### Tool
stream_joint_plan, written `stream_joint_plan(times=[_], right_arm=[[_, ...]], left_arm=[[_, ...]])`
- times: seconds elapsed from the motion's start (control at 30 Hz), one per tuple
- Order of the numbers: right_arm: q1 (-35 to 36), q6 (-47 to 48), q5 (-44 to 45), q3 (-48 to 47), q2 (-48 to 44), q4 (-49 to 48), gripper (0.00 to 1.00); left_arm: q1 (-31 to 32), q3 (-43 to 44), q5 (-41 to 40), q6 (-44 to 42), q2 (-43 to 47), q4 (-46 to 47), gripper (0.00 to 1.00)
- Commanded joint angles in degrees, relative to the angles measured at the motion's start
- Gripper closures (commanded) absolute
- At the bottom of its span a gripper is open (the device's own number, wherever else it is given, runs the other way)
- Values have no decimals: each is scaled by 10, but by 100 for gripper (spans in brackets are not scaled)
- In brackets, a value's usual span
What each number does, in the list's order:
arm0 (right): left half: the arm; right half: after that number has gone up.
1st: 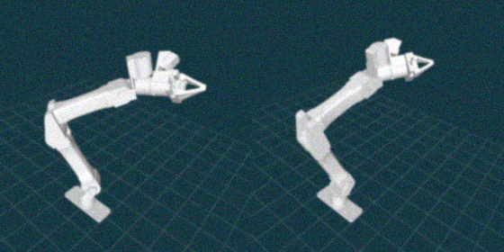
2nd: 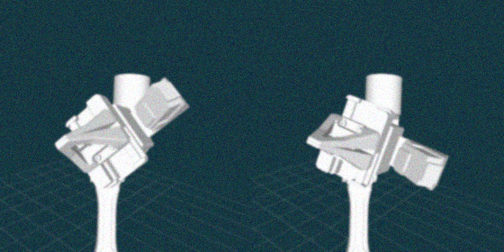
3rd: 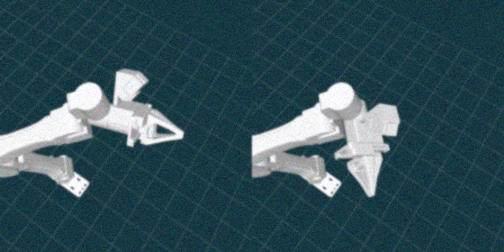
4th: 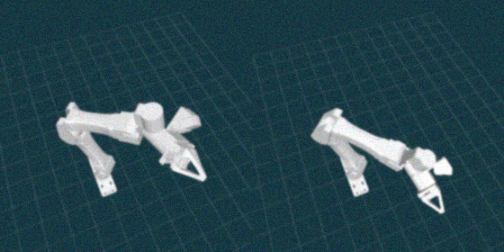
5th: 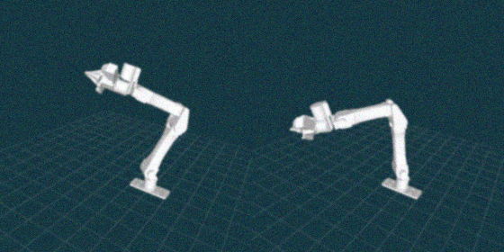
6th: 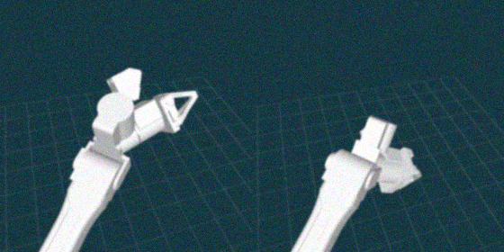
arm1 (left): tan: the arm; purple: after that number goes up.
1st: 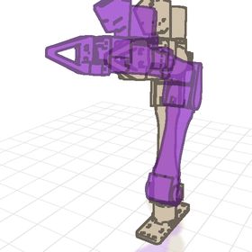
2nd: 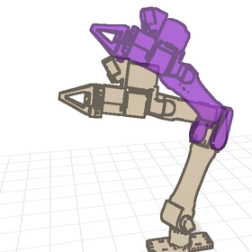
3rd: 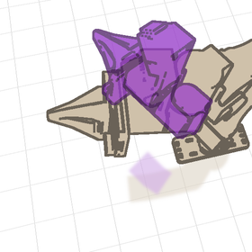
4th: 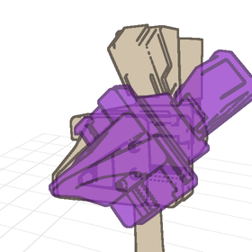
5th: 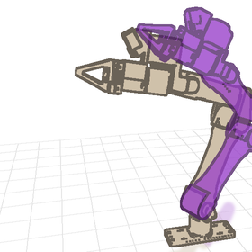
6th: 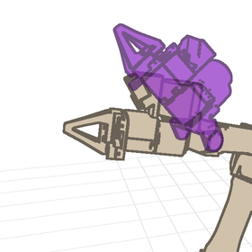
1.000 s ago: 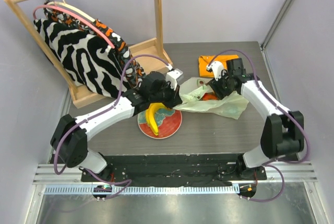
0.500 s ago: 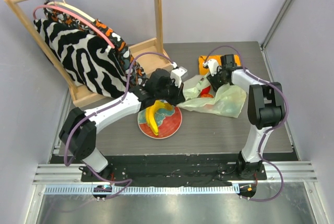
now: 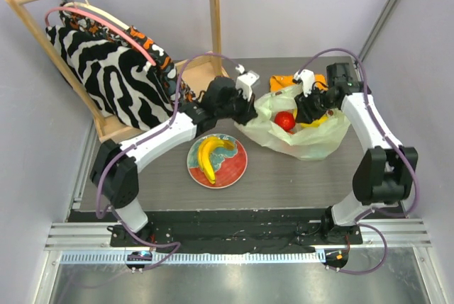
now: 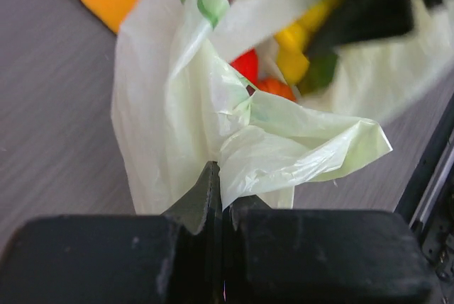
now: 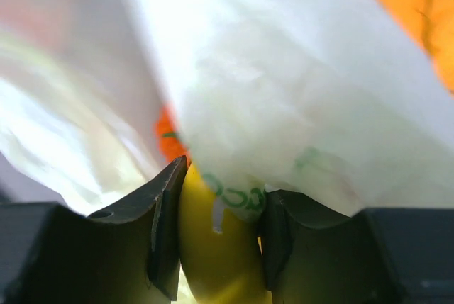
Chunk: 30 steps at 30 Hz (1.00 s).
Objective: Take the fake fruits out of the plastic bag
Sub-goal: Take out the fake fruit from the plastic bag.
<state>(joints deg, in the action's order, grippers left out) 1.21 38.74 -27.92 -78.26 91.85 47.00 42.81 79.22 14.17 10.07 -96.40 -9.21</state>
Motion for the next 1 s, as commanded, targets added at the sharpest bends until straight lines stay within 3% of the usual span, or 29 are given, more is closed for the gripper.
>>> stream_joint_plan(times=[0.0,0.1,0.27,0.47,0.63,0.7,0.73,0.77,0.8,0.87,0.97], right_arm=[[8,-2,-163,-15,-38,125,70],[12,-6,-207,-1,-40,157,68],[12,12,-208,-9,-73,184,66],[-14,-13,-274,-101,-62,215,64],[-127,-47,-319,-220,38,210,66],[-118,18,-314,-255,80,297,67],[-97,90,-291,-254,89,340,68],[-43,109,-210,-219,95,385,70],[-18,123,-186,-185,95,393,71],[13,127,-166,-71,69,355,74],[17,133,-174,1,39,322,73]], left_arm=[[-18,111,-10,1,-56,24,100],[-20,188,-32,25,-105,35,100],[-37,289,-76,60,-166,41,100],[-55,297,-100,83,-188,51,100],[-62,324,-156,73,-215,66,100],[-62,337,-163,74,-215,80,100],[-62,344,-160,77,-214,82,100],[-61,350,-158,78,-215,84,100],[-60,354,-156,78,-214,89,100],[-56,363,-146,73,-210,89,100],[-54,352,-145,67,-202,87,100]])
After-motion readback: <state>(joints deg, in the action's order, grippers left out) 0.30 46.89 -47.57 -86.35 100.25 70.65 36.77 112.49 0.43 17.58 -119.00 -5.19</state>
